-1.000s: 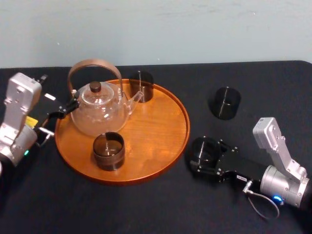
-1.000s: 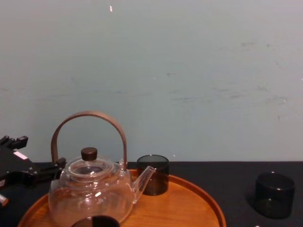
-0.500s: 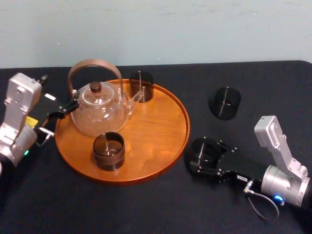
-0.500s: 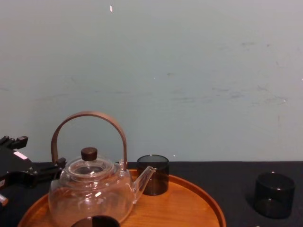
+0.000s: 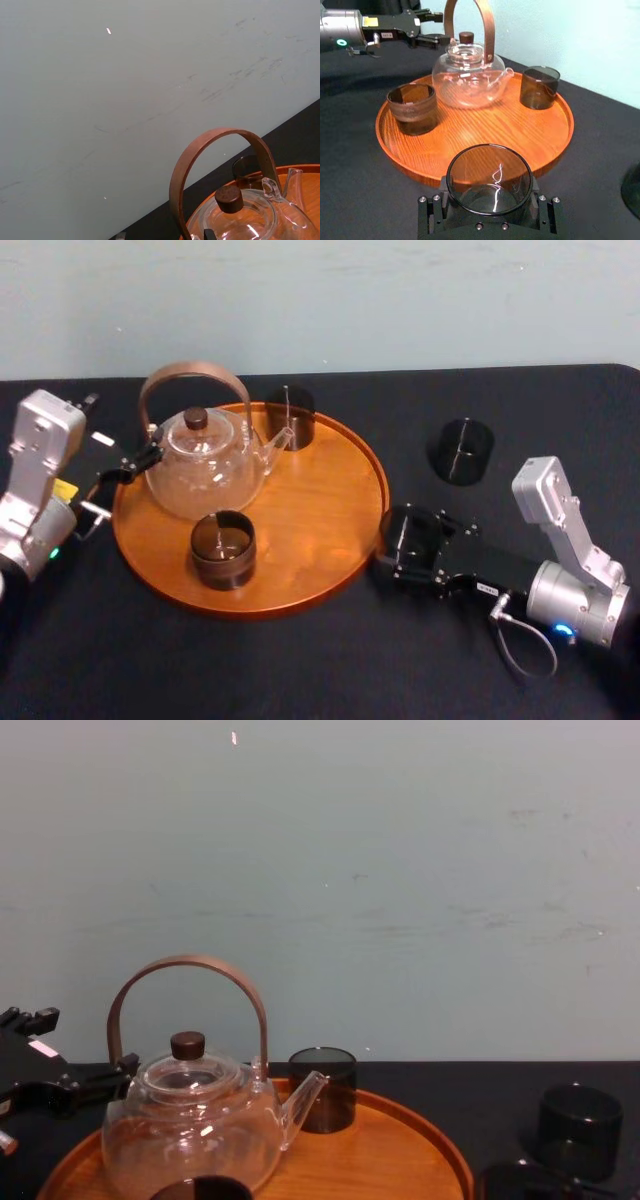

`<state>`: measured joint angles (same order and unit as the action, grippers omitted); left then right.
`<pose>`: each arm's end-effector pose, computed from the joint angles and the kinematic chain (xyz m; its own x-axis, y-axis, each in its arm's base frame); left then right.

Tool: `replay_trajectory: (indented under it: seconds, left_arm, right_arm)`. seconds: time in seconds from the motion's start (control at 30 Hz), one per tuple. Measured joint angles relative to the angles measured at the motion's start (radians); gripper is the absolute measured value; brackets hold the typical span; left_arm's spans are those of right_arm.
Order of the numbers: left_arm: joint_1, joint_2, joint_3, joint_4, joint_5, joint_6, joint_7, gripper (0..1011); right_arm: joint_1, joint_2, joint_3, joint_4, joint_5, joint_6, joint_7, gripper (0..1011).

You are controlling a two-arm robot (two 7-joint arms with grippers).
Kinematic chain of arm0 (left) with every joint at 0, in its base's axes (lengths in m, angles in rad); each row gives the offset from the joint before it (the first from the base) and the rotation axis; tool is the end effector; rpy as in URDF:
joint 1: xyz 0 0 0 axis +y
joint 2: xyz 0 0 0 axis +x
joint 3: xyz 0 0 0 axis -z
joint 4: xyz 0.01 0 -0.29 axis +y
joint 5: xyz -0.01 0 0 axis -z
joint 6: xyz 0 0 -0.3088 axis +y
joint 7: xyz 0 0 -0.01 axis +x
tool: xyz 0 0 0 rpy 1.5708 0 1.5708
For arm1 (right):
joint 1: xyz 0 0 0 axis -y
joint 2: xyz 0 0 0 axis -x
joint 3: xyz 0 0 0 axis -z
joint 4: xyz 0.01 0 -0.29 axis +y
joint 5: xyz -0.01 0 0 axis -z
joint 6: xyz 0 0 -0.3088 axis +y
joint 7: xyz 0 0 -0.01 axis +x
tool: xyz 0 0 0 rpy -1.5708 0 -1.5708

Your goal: Pick up the glass from the table and place it on the tray.

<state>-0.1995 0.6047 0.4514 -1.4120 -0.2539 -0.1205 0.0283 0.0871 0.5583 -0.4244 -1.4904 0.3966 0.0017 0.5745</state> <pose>0.3581 0.0827 -0.3023 0.2923 0.8803 0.3737 -0.9553 0.2873 0.0703 0.3271 -0.0583 -0.3202 0.7899 -0.6129 0.0181 0.5959 0.7604 -0.2584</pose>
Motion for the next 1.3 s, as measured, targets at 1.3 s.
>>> replay_trajectory:
  seconds: [1.3]
  left_arm:
    - [0.0, 0.0, 0.0, 0.0, 0.0, 0.0, 0.0, 1009]
  right_arm:
    - [0.195, -0.132, -0.121, 0.094, -0.069, 0.027, 0.008, 905]
